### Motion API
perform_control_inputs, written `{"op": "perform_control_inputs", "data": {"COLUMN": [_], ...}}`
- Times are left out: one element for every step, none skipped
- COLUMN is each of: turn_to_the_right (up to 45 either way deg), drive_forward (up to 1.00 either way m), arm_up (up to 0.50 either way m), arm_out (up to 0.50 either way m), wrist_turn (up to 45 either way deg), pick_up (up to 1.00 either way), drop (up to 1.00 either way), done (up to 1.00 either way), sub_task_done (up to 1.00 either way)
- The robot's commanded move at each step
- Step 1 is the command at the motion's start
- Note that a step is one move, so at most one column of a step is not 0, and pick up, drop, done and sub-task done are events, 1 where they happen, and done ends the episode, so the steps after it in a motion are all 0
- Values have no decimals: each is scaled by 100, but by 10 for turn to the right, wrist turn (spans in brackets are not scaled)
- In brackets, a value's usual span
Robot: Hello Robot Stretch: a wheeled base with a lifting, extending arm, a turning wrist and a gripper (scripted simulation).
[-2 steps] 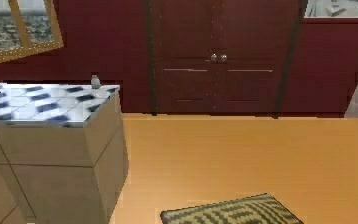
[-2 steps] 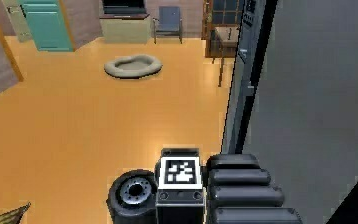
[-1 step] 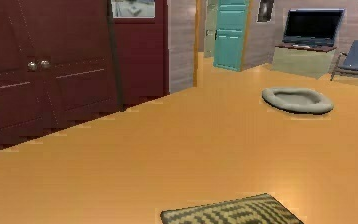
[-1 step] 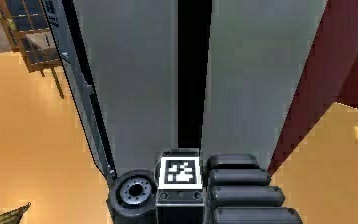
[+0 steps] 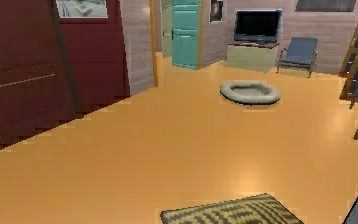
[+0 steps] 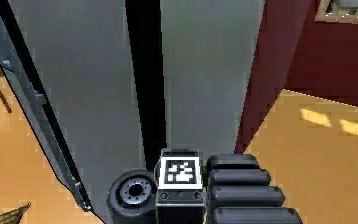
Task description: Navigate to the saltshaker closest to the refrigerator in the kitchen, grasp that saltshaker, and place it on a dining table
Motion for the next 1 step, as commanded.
{"op": "perform_control_inputs", "data": {"turn_to_the_right": [0], "drive_forward": [100], "arm_up": [0], "arm_out": [0], "wrist_turn": [0], "pick_up": [0], "drop": [0], "done": [0], "sub_task_done": [0]}}
